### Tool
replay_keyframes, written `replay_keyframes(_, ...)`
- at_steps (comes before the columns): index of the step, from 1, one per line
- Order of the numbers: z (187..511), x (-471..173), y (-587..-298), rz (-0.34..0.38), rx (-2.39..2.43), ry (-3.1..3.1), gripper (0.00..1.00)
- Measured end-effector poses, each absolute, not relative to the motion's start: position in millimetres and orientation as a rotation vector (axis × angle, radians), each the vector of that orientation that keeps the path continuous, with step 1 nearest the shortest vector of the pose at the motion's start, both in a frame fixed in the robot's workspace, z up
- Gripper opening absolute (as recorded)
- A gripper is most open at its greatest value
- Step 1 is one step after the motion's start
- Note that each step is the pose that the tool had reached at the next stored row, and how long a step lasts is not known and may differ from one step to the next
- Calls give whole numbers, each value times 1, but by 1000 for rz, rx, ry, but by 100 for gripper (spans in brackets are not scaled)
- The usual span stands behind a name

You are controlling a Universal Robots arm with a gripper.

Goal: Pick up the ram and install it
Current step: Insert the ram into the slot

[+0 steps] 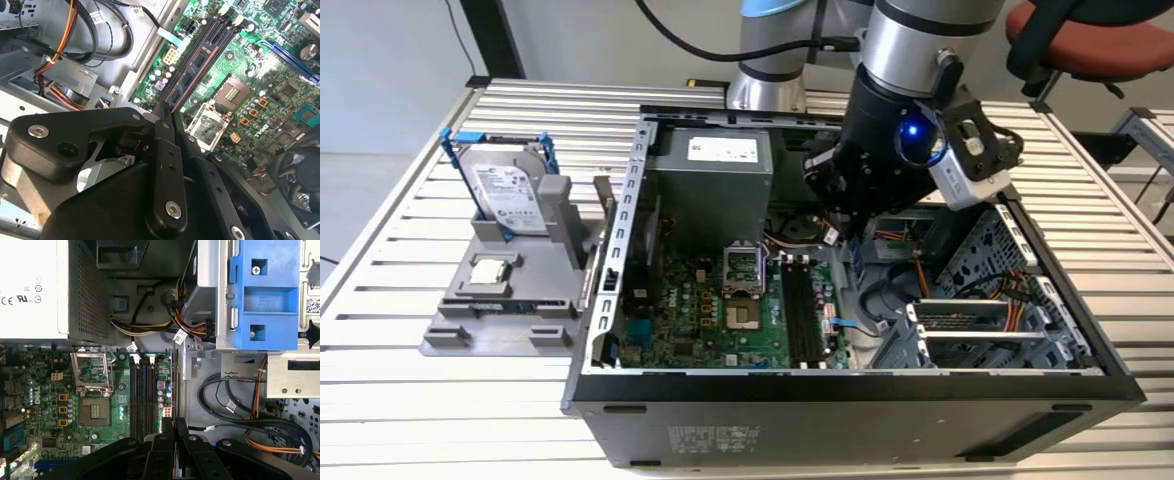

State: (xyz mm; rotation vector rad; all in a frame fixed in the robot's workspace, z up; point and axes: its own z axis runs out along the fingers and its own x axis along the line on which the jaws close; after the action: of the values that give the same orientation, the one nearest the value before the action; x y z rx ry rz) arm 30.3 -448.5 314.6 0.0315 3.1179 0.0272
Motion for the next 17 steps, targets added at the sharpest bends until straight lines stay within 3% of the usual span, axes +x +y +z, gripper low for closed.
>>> replay_keyframes(17,288,28,-451,28,31,3118,0)
